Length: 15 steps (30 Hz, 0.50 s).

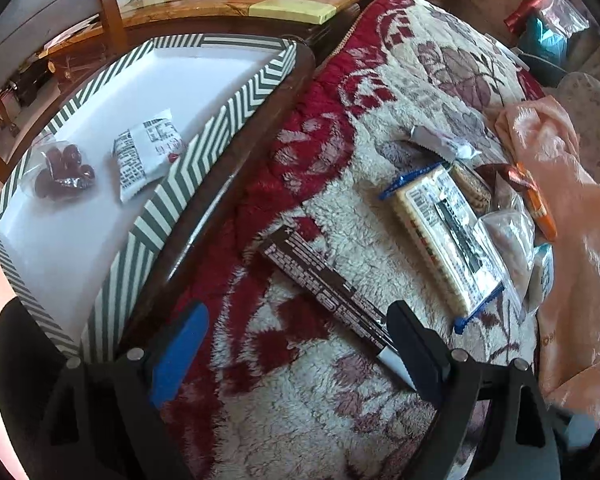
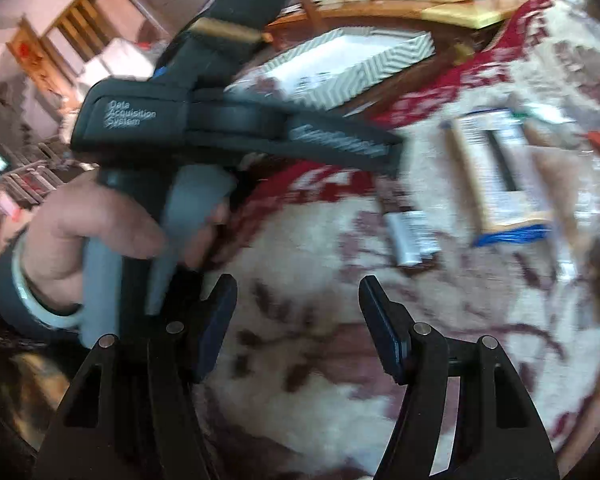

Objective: Organize snacks
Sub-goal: 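Move both tools back over the snacks on the bedspread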

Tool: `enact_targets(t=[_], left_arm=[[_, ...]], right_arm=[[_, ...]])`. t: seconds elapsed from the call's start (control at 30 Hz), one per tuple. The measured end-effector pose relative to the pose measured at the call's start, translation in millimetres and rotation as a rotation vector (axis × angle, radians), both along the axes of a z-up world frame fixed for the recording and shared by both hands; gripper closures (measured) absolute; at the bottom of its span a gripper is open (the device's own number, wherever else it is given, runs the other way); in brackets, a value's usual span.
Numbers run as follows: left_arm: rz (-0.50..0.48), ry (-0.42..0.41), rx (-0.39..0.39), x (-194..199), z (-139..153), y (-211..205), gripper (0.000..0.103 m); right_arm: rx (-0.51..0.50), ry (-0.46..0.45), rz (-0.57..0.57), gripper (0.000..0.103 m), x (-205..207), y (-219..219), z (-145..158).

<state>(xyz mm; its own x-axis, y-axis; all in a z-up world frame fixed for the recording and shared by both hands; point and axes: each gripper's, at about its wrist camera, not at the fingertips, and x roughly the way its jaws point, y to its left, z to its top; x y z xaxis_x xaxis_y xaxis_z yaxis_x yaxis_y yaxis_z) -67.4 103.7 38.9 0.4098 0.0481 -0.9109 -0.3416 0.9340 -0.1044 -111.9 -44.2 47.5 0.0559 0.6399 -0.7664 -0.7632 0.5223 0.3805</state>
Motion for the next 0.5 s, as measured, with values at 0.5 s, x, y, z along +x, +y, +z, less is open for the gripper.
enact_targets(t=[0.5], left_arm=[[0.016,0.017,-0.004,-1.9,-7.5,7.1,0.011]], right_arm=[[0.009,0.06,0.02,0.038,5.8,20.3,-10.0]])
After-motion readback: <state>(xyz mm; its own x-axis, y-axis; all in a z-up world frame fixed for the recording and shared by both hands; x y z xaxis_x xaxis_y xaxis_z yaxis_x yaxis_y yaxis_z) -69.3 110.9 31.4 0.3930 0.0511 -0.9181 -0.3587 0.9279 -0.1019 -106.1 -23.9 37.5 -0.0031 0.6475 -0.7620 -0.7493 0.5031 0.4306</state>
